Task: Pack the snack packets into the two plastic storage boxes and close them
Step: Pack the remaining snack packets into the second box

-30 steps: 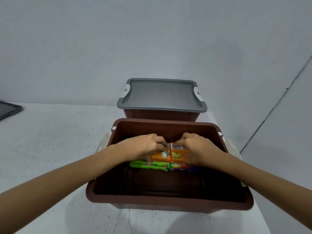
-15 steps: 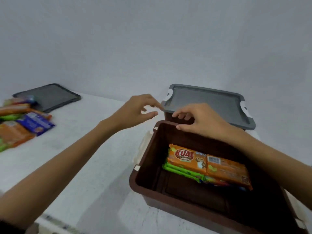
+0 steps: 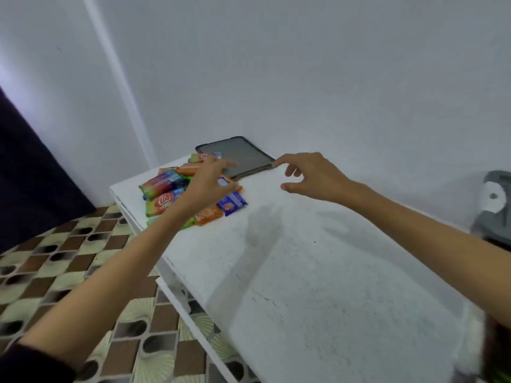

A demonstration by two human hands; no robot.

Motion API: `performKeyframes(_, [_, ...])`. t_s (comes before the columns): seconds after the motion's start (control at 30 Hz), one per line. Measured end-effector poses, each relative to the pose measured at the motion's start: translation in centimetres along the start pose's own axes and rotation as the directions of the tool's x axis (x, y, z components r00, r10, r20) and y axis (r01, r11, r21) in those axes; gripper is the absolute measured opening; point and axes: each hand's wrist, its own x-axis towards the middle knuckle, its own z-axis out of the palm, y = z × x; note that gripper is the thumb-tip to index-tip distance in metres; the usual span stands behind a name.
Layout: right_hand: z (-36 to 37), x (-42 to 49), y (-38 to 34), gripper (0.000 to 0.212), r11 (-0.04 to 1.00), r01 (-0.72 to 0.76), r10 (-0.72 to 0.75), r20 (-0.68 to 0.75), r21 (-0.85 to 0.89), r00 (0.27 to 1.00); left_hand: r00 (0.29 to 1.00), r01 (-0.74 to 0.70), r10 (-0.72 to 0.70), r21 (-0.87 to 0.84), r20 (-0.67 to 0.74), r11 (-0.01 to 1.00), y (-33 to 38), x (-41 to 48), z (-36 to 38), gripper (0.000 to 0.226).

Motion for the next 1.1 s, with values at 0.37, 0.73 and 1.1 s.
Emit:
performKeyframes(0.37, [16.0, 13.2, -1.0, 0.091, 0.995, 0.008, 0.021, 0.285, -0.102, 0.958, 0.900, 0.273, -0.337, 0.245, 0.276, 0.930, -13.8, 1.9, 2.1, 0.114])
performKeyframes(0.73, [17.9, 13.1, 0.4, 0.107, 0.985, -0.067, 0.038, 0.184, 0.158, 0.982, 0.922, 0.215, -0.297, 0.308, 0.248, 0.927, -14.7, 3.5, 5.6, 0.113])
performKeyframes(1.1, [16.2, 12.0, 2.4, 0.105, 0.960, -0.263, 0.278, 0.253, -0.092, 0.927, 0.816, 0.030, -0.238, 0.373, 0.527, 0.927, -13.5, 4.7, 3.7, 0.109])
